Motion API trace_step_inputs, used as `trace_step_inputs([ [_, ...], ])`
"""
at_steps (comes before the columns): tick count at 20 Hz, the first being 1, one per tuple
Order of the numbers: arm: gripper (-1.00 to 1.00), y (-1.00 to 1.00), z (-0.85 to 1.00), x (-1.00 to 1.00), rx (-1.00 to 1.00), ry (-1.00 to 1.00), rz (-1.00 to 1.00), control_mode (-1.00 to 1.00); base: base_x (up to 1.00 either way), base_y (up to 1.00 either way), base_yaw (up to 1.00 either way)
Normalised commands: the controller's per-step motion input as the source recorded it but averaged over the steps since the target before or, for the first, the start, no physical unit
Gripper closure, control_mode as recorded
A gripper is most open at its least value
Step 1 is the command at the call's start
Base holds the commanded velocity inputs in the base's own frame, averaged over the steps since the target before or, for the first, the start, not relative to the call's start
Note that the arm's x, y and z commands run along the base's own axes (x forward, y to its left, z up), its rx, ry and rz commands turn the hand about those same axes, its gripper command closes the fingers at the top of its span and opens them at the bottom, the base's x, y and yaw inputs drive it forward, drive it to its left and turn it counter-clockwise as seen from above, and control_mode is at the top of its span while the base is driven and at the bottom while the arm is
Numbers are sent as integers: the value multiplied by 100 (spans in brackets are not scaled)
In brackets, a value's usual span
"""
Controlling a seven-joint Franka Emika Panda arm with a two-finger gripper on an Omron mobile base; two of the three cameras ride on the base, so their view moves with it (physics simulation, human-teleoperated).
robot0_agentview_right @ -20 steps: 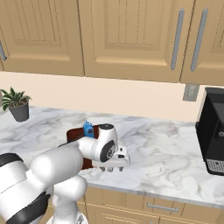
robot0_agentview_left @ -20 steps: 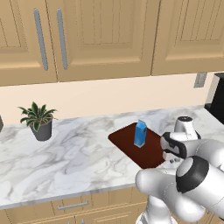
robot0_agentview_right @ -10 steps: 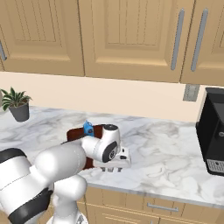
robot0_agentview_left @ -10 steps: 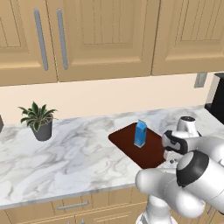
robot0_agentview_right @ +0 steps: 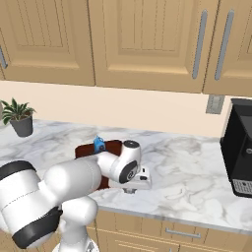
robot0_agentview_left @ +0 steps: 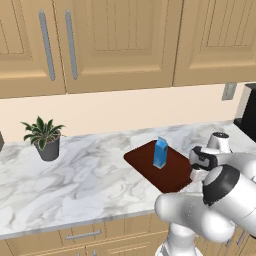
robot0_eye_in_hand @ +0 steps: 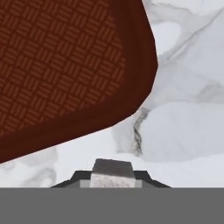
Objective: Take out the milk from the fridge and place it on the tray on the counter. Then take the sugar cube near the tray and place it in the tray.
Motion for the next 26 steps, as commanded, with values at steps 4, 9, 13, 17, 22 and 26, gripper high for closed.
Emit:
trace_step_inputs([
  [4,100,0,3,-31,0,-8,0,-100,0,0,0],
  [9,100,8,66,-54,1,-9,0,-100,0,0,0],
  [13,100,21,75,-12,4,-1,5,-100,0,0,0],
  [17,100,24,50,0,2,0,7,-100,0,0,0],
  [22,100,23,25,0,0,-3,4,-100,0,0,0],
  [26,100,20,4,6,0,-6,4,-100,0,0,0],
])
